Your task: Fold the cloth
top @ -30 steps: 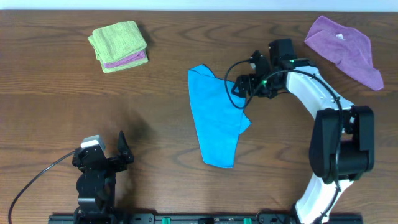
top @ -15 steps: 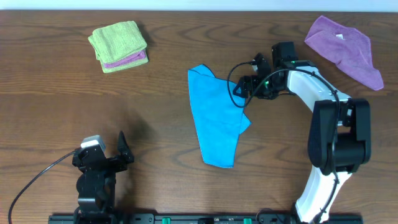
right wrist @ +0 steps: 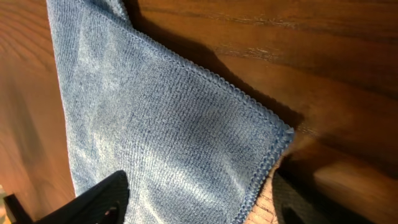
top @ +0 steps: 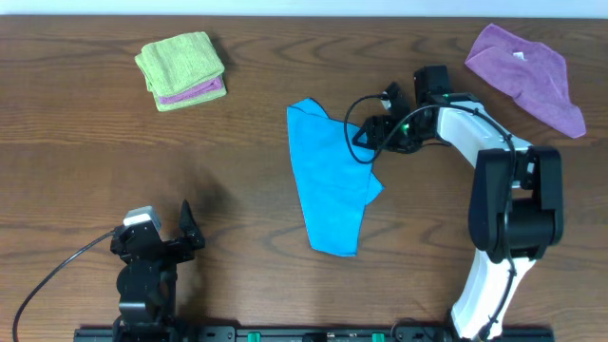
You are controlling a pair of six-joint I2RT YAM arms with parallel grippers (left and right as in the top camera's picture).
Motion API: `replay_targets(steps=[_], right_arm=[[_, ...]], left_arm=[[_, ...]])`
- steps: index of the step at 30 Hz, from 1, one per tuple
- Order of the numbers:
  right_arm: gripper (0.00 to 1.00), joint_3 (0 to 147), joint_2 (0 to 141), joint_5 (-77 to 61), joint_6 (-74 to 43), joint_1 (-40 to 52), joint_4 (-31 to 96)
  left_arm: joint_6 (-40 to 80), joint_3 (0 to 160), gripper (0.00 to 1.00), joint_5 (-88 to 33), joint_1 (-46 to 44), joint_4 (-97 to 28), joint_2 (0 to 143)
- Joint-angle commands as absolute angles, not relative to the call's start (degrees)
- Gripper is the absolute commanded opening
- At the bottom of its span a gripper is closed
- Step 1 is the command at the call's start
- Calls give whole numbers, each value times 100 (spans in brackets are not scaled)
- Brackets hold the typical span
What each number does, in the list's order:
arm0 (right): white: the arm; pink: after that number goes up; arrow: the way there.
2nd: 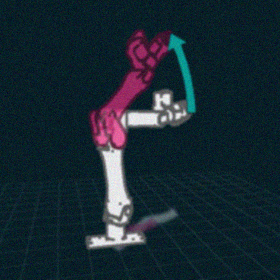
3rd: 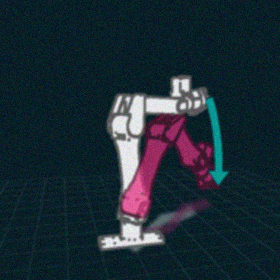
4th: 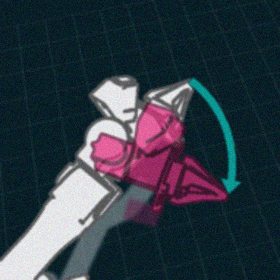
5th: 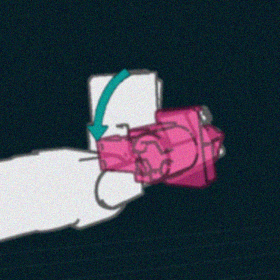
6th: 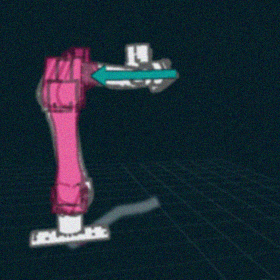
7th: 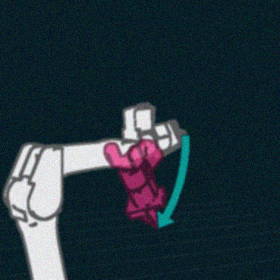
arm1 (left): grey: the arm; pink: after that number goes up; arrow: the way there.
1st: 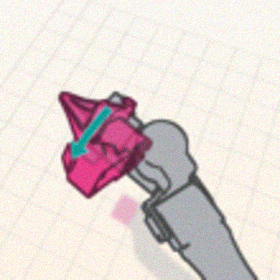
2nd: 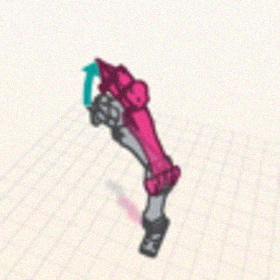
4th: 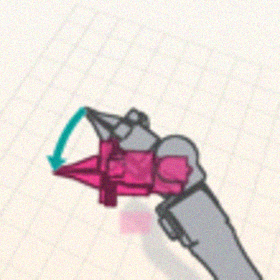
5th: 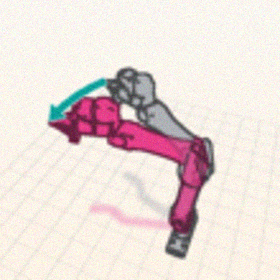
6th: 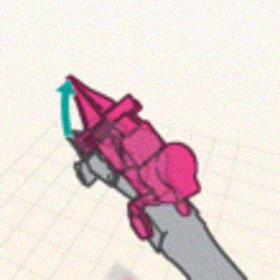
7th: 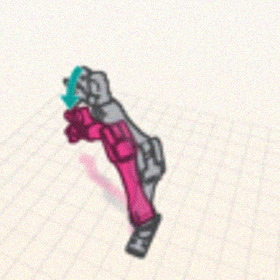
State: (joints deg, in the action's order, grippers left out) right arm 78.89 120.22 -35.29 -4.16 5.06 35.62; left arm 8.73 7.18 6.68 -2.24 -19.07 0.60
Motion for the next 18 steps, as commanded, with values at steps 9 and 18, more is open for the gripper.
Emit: replay_targets(steps=[9, 18], right_arm=[[10, 7918, 12221, -3538, -489, 499, 3380], [1, 8047, 12215, -3682, -491, 502, 3452]], left_arm=[[773, 589, 95, 746, -185, -1942, 25], [773, 589, 96, 746, -185, -1942, 25]])
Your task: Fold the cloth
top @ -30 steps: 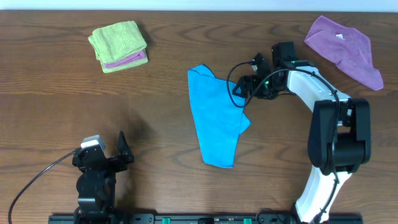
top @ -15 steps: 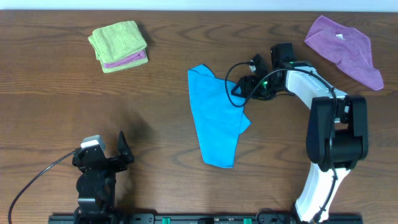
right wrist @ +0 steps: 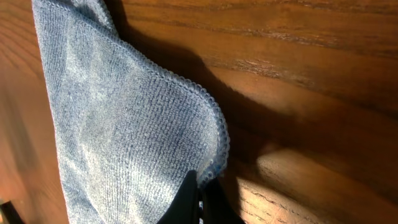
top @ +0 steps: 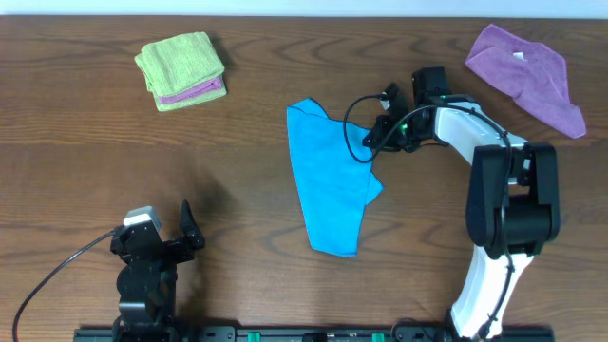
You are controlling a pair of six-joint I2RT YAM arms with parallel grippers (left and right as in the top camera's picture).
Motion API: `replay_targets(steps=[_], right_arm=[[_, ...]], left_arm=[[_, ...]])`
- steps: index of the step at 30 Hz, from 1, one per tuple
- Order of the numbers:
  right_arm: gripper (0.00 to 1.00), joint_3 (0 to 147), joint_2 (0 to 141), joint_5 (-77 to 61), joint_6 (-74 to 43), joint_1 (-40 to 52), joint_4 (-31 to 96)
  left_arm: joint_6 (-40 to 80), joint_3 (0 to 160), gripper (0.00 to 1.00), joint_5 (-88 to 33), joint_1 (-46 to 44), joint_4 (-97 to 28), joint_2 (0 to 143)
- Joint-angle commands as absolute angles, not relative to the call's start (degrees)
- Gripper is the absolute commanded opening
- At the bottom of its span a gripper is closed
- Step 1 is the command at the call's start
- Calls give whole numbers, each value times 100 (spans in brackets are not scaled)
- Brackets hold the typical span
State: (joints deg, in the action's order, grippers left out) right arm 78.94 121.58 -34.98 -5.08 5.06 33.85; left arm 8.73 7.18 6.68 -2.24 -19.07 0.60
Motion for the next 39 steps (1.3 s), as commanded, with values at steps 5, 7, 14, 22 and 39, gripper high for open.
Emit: replay_targets(steps=[5, 7, 14, 22, 39], right_arm=[[1, 8667, 12162, -3868, -384, 607, 4056], [1, 8952, 12055, -3837, -187, 727, 4338], [2, 9277, 11426, -2346, 145, 1669, 4748], [1, 9277, 11201, -1601, 436, 3146, 5157], [90, 9279, 11196, 189, 333, 3686, 5450]], left_arm=[[775, 589, 95, 746, -185, -1942, 25], [773, 589, 95, 746, -185, -1942, 25], [773, 589, 95, 746, -185, -1942, 25], [775, 589, 95, 746, -185, -1942, 25], [773, 589, 95, 746, -185, -1942, 25]])
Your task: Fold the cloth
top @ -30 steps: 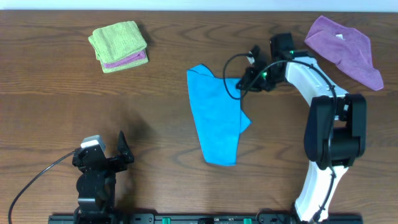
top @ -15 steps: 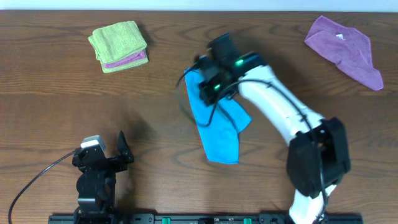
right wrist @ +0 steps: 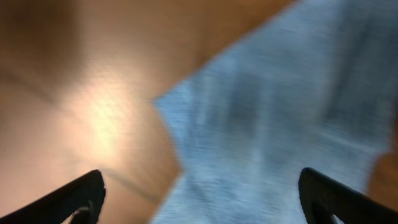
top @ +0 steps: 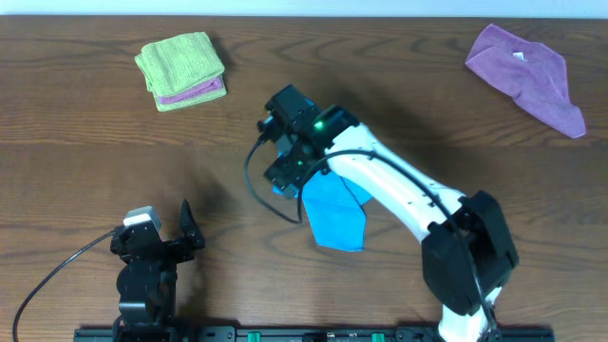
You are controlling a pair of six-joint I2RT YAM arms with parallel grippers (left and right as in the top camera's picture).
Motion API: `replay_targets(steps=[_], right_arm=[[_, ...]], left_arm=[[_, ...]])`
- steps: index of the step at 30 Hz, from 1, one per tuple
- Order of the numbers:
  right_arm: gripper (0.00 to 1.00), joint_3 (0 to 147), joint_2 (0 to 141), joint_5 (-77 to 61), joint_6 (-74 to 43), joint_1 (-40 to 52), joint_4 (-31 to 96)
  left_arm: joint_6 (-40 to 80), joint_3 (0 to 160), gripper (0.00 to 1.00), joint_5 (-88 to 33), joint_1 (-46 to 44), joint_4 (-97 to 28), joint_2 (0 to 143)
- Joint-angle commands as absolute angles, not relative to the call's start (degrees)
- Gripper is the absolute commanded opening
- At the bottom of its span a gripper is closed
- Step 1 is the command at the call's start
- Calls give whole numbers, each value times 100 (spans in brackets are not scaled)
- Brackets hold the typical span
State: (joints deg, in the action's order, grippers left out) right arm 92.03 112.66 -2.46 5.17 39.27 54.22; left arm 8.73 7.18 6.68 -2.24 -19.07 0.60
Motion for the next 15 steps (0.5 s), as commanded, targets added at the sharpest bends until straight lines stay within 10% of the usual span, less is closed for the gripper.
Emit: replay_targets(steps=[1, 7, 9, 11, 15], right_arm=[[89, 9279, 11198, 95, 327, 3618, 5465], [88, 9277, 11214, -246, 329, 3441, 5465], [67, 9277, 11253, -305, 329, 3437, 5459], [26, 9277, 11303, -298, 329, 3422, 5441], [1, 9273, 11428, -281, 327, 3288, 5430]], left_arm=[[773, 589, 95, 746, -185, -1942, 25], [773, 589, 95, 746, -185, -1942, 25], [773, 589, 95, 746, -185, -1942, 25], [773, 589, 95, 746, -185, -1942, 25], [773, 589, 95, 746, -185, -1942, 25]])
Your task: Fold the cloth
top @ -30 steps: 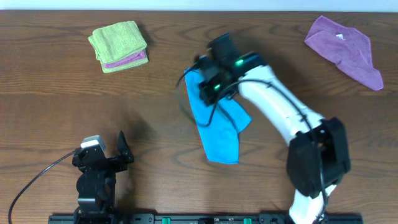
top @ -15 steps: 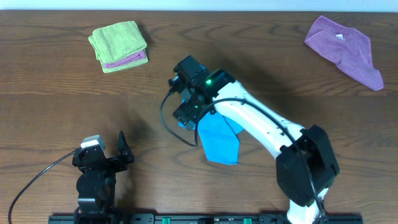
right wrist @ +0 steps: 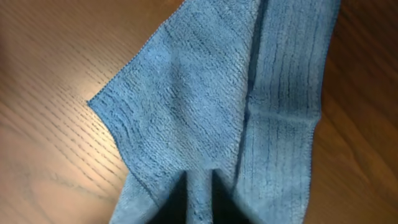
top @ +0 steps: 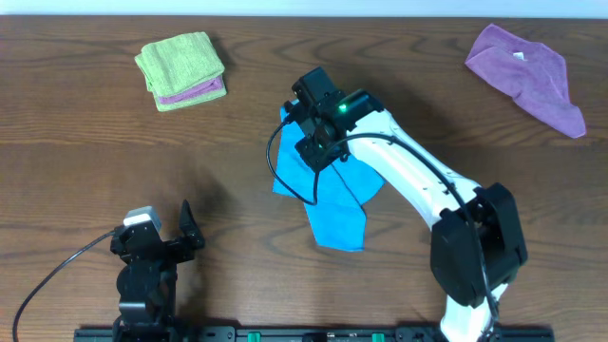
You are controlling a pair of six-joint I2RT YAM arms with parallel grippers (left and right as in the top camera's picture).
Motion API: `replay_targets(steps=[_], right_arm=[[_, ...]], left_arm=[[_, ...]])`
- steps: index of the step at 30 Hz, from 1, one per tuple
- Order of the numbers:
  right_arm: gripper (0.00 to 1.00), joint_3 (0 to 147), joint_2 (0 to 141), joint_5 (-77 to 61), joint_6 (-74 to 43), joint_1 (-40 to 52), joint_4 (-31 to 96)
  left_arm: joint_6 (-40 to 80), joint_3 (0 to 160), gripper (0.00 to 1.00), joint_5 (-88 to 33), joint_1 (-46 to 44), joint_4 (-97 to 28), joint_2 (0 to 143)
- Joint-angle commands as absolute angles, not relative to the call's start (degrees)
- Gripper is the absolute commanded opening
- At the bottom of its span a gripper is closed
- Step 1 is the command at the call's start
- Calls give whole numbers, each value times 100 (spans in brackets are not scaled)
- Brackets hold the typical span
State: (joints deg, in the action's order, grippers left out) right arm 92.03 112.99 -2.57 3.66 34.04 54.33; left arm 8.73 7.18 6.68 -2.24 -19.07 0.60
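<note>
The blue cloth [top: 337, 204] lies mid-table, partly doubled over, with its narrow end toward the front. In the right wrist view the blue cloth [right wrist: 205, 93] fills the frame, one layer lapped over another and a pointed corner sticking out to the left. My right gripper [top: 318, 150] is over the cloth's upper left part. That gripper [right wrist: 200, 190] is shut on a ridge of the fabric pinched between its dark fingers. My left gripper [top: 185, 228] rests near the front left, far from the cloth; its jaws are not clear.
A folded green cloth stacked on a purple one [top: 180, 68] sits at the back left. A crumpled purple cloth [top: 527, 71] lies at the back right. Bare wooden table [top: 114, 152] surrounds the blue cloth.
My right gripper was open at the cloth's left edge; now it is a little to the right and farther back, shut on a pinch of the fabric. The cloth's left side has shifted.
My right gripper stood open around the cloth's right corner, then shut on that corner. Later it was open at the cloth's left side with the right part laid over. Now it is shut on the upper left part. The left arm stayed put.
</note>
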Motion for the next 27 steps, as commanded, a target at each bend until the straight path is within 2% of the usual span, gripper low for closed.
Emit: replay_targets(steps=[1, 12, 27], right_arm=[[1, 9273, 11452, -279, 327, 3234, 5450], [1, 8687, 11542, -379, 368, 2716, 5376], [2, 8361, 11542, -624, 499, 2644, 5087]], left_arm=[[773, 589, 95, 746, -185, -1942, 25], [775, 589, 95, 746, -185, -1942, 25], [773, 589, 95, 746, -185, -1942, 25]])
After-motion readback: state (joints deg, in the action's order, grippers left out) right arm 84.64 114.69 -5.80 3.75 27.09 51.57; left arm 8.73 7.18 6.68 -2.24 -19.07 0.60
